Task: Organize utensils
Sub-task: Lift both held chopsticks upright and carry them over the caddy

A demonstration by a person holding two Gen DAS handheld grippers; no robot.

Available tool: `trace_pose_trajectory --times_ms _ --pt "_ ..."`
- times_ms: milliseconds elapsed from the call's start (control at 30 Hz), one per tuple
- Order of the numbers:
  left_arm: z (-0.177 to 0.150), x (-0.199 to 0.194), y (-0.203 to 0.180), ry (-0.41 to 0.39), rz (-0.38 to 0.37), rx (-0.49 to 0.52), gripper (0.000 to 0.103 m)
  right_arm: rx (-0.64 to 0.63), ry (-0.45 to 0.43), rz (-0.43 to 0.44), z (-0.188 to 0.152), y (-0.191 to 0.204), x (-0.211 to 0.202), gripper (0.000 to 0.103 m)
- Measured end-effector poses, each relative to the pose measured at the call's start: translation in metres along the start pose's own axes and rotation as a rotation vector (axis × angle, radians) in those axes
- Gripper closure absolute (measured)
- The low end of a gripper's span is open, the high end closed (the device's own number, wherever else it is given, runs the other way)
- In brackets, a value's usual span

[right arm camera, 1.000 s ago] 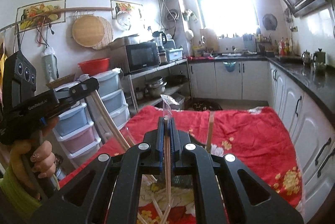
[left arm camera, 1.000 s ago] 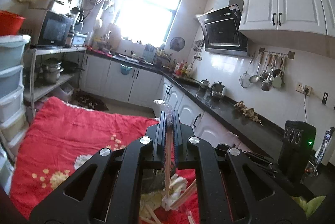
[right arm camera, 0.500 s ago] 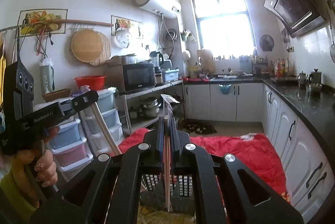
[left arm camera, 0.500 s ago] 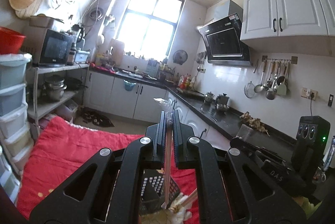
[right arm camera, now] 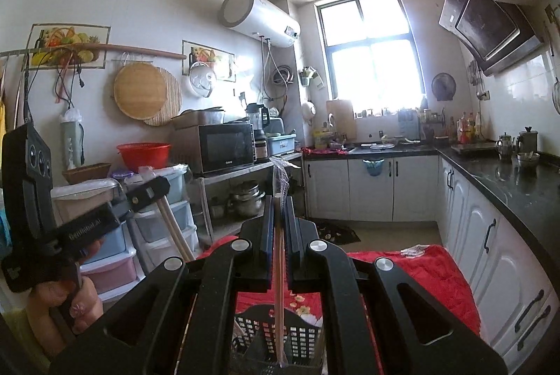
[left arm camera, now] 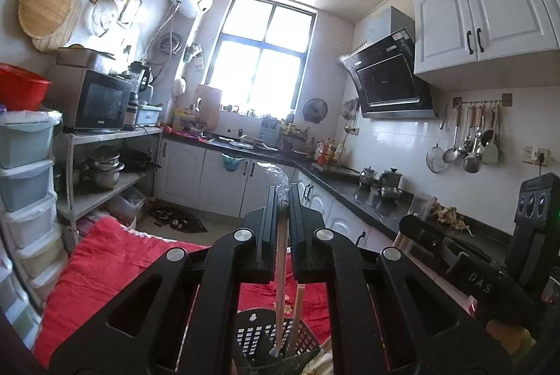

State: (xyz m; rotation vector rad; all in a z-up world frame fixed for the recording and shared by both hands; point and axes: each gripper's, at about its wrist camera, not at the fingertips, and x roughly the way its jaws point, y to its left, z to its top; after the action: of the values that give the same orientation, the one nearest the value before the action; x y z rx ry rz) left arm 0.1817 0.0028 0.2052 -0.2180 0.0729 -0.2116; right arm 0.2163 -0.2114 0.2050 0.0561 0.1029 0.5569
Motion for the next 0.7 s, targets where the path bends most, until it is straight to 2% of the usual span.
trace_pose_trajectory --times_ms 700 --pt "-0.042 0.038 0.0 0.02 0.067 0.031 0.1 0.011 0.007 -0.029 -0.033 -0.012 0.04 0.098"
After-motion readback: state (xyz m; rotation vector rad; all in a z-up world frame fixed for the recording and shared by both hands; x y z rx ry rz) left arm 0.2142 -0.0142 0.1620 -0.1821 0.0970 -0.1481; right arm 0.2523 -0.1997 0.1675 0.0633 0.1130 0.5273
